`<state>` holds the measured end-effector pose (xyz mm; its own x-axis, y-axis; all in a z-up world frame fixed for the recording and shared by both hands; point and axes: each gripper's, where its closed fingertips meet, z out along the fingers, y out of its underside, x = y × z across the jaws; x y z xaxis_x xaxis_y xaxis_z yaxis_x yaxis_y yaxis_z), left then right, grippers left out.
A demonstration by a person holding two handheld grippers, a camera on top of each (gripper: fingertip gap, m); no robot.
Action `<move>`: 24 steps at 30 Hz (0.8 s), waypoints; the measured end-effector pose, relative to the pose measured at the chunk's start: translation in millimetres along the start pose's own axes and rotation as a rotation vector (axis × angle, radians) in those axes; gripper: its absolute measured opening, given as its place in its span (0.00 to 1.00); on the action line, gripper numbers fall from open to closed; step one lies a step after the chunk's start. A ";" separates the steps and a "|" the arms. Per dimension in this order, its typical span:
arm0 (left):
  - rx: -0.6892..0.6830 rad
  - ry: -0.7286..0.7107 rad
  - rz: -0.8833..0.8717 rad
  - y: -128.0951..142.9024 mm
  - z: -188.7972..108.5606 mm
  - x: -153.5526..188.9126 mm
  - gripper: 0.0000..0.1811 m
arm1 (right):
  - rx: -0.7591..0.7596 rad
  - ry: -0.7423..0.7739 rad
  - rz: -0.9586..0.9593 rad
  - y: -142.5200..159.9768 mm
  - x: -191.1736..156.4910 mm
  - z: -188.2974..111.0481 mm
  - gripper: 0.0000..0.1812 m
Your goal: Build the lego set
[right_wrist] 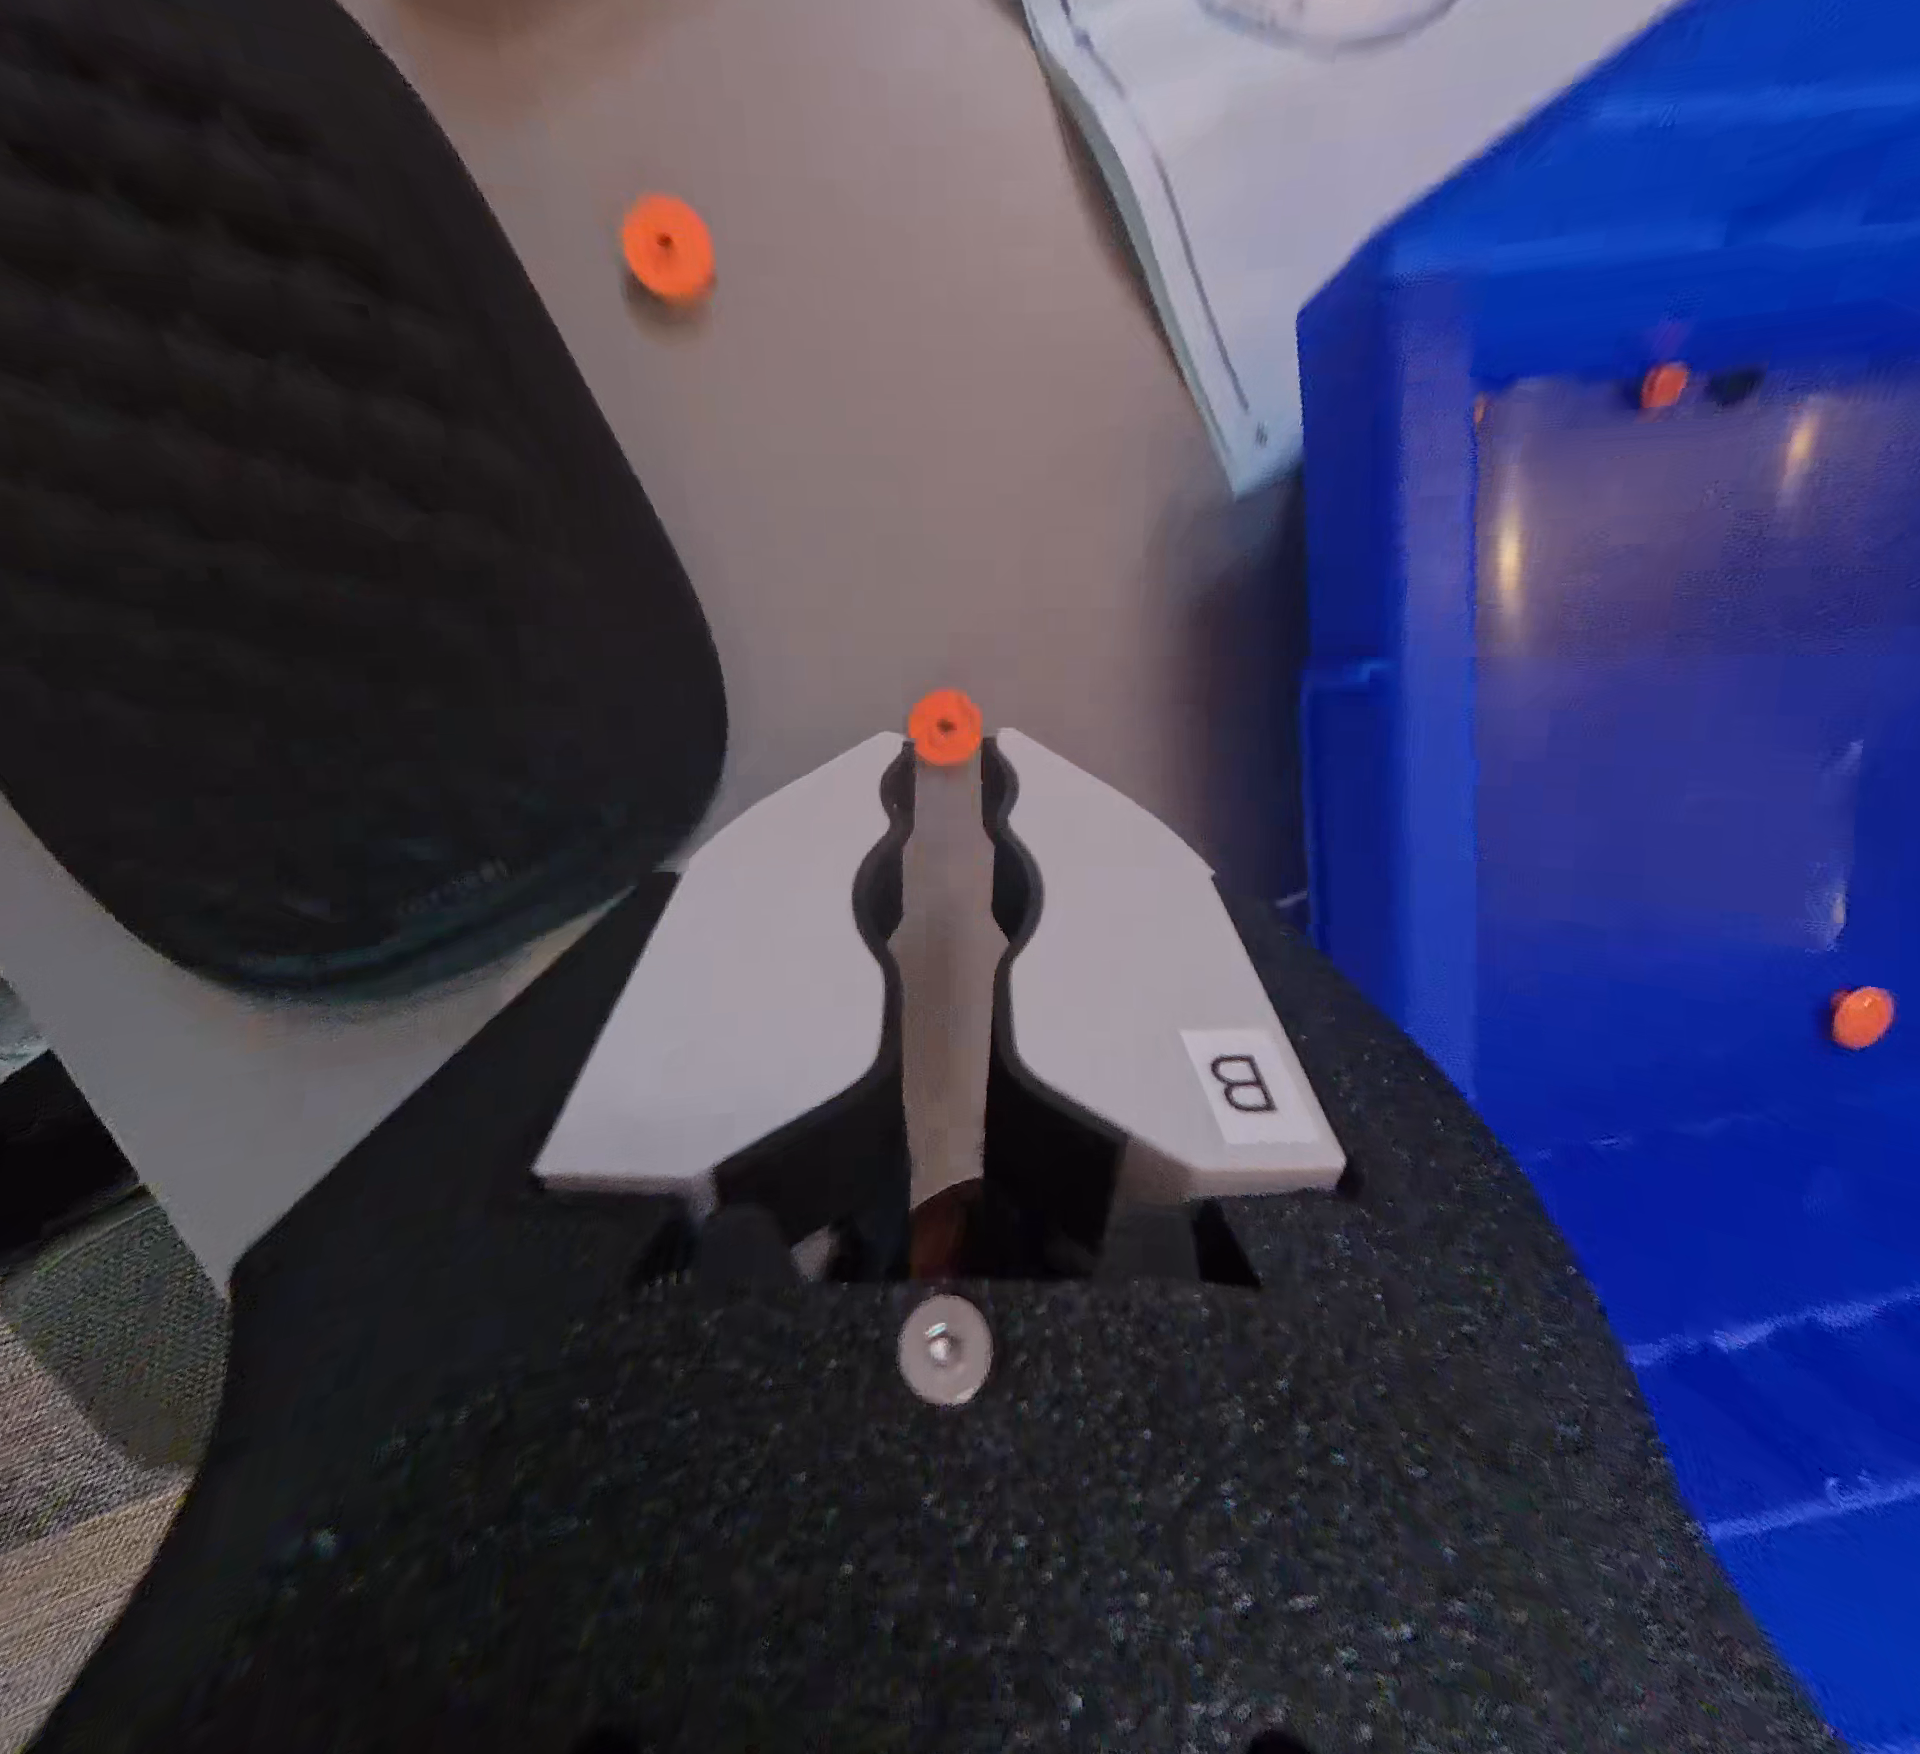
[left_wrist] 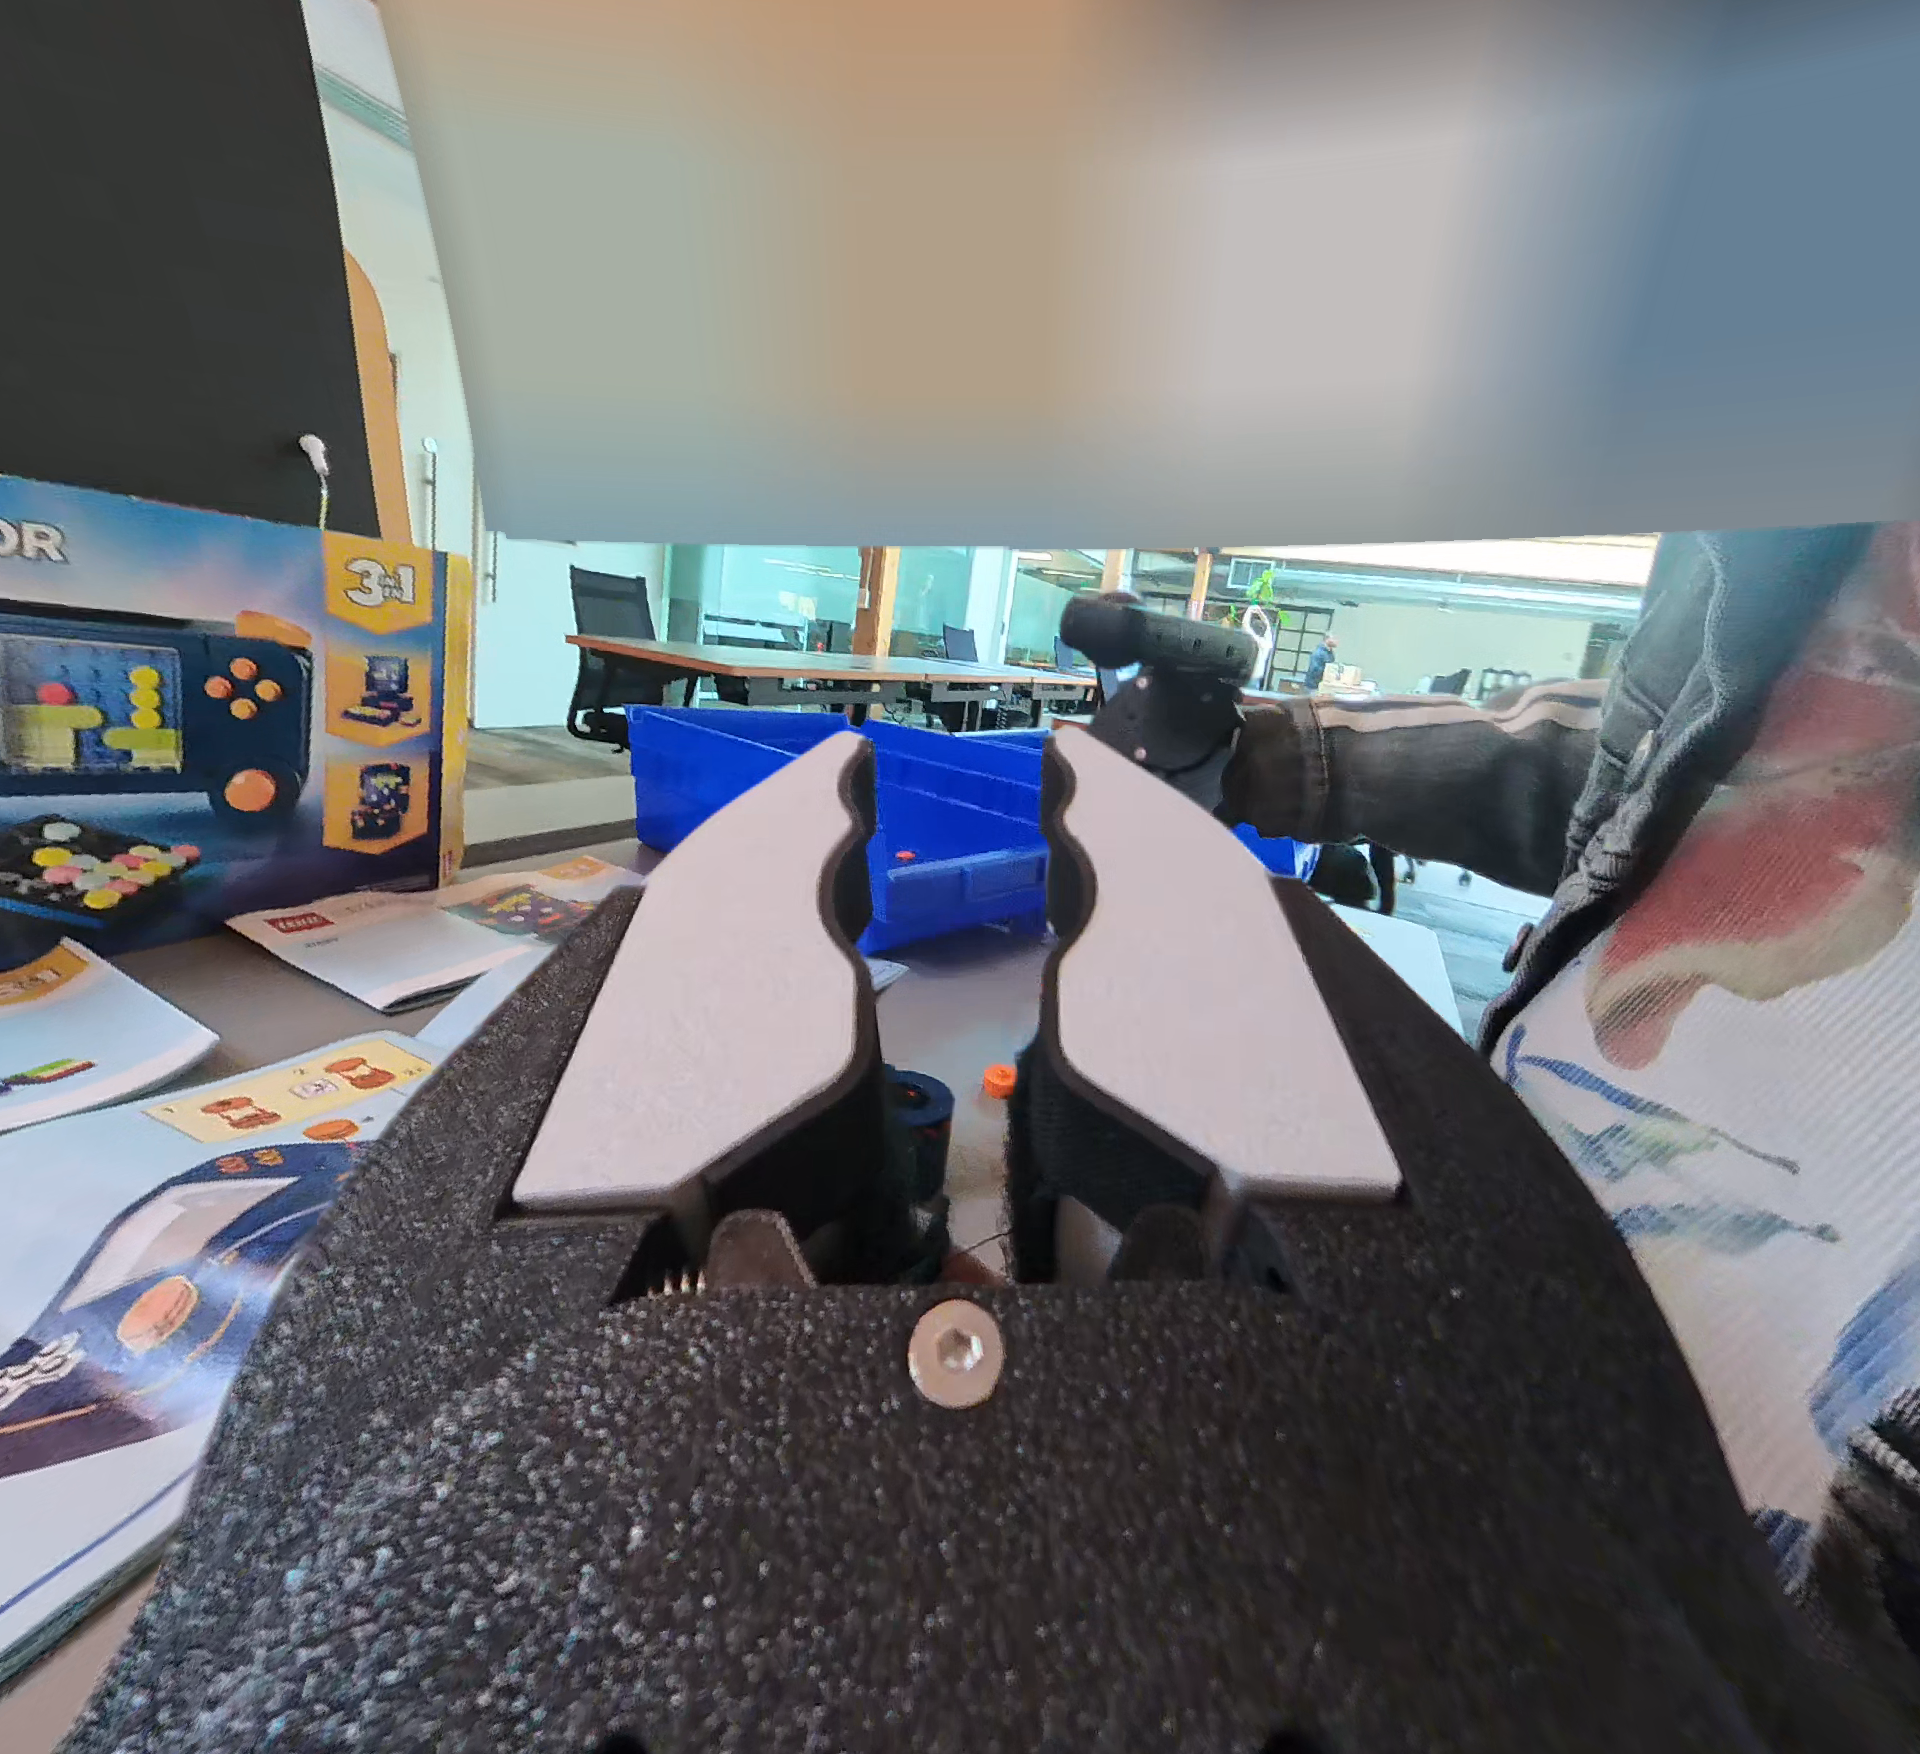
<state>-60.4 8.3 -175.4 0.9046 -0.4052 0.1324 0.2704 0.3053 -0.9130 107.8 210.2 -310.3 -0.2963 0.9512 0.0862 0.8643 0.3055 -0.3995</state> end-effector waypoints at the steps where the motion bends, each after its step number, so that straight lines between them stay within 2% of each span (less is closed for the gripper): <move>1: 0.004 -0.003 0.005 -0.7 -0.4 -0.3 0.16 | -0.008 0.005 0.003 5.7 0.8 2.0 0.07; 5: 0.002 0.002 0.028 -1.2 -0.3 2.7 0.16 | -0.006 -0.016 0.036 11.0 -1.7 17.8 0.12; 9: 0.034 -0.021 0.059 -13.8 -5.1 6.4 0.16 | -0.011 -0.011 0.033 14.4 0.3 27.2 0.08; 12: -0.008 -0.045 0.066 -19.4 -15.6 6.9 0.18 | 0.009 -0.016 0.022 13.4 -1.9 26.5 0.07; 15: -0.039 -0.114 0.094 -23.9 -35.0 0.9 0.19 | 0.059 -0.037 0.021 -0.1 -7.2 23.2 0.07; 19: -0.020 -0.223 0.183 -36.2 -60.1 -10.0 0.19 | 0.196 -0.093 -0.048 -49.1 -25.8 15.0 0.07; 22: -0.106 -0.257 0.237 -33.7 -66.5 -18.0 0.20 | 0.364 -0.199 -0.120 -105.2 -55.3 8.3 0.07; 24: -0.179 -0.272 0.202 -24.7 -68.4 -23.5 0.20 | 0.490 -0.280 -0.162 -146.3 -77.7 5.0 0.07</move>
<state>-110.8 -48.7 -182.3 0.9947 -0.1013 0.0190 0.0381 0.1901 -0.9810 2.4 91.4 -263.1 -0.5625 0.8260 -0.0360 0.5303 0.3270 -0.7822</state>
